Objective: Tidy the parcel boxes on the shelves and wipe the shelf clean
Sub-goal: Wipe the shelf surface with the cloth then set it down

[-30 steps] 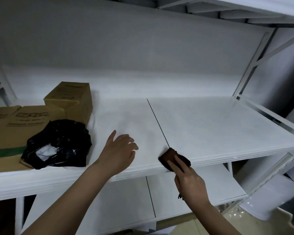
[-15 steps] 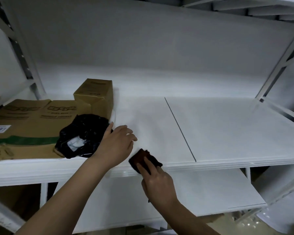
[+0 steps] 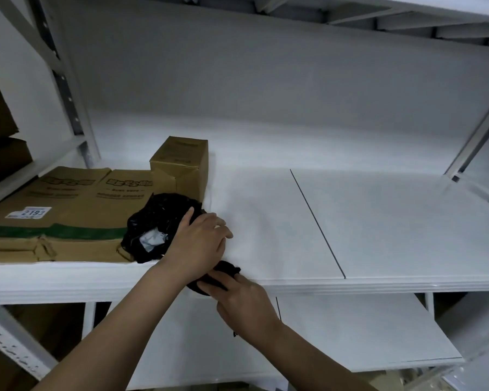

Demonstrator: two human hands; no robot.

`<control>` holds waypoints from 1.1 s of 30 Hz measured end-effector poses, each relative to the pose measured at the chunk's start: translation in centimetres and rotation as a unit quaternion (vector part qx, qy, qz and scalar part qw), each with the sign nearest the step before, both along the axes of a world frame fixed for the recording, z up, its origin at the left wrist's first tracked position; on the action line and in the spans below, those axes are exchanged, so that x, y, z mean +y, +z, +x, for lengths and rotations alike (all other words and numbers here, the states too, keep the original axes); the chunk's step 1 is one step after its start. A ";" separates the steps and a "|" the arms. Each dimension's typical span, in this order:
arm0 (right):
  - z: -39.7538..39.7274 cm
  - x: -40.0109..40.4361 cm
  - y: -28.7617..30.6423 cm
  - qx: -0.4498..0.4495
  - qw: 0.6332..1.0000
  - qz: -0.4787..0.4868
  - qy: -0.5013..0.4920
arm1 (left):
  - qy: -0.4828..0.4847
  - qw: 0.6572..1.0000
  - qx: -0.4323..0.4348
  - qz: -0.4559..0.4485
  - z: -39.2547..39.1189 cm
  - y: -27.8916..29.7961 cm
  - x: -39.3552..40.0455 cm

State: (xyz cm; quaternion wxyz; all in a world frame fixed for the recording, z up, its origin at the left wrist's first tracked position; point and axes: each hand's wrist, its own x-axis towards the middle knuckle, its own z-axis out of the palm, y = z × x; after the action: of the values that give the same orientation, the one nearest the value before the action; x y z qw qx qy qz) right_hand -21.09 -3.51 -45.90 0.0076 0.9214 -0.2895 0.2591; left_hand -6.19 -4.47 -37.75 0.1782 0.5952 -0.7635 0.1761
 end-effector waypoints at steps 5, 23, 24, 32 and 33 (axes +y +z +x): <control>-2.3 0.1 1.1 0.057 0.998 0.001 0.014 | -0.012 1.000 0.004 0.005 -1.4 0.5 -0.3; -8.5 -6.7 13.5 -0.265 0.914 0.258 -0.164 | 0.074 0.604 0.684 0.401 -9.8 6.1 -3.6; -8.1 -6.8 14.2 -0.263 0.917 0.253 -0.159 | 0.047 0.556 0.726 0.402 -10.0 6.5 -3.9; -5.2 -7.6 17.5 -0.273 0.920 0.269 -0.079 | -0.009 0.449 0.861 0.238 -8.9 10.2 -5.2; -4.8 -7.8 17.9 -0.279 0.920 0.264 -0.073 | 0.003 0.467 0.856 0.222 -8.1 10.6 -5.3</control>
State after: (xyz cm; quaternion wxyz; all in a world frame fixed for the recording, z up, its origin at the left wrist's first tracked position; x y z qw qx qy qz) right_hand -25.85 -11.29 -28.03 -0.2983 0.7563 -0.4046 0.4188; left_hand -14.34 -9.82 -27.13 0.6042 0.4709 -0.2413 -0.5958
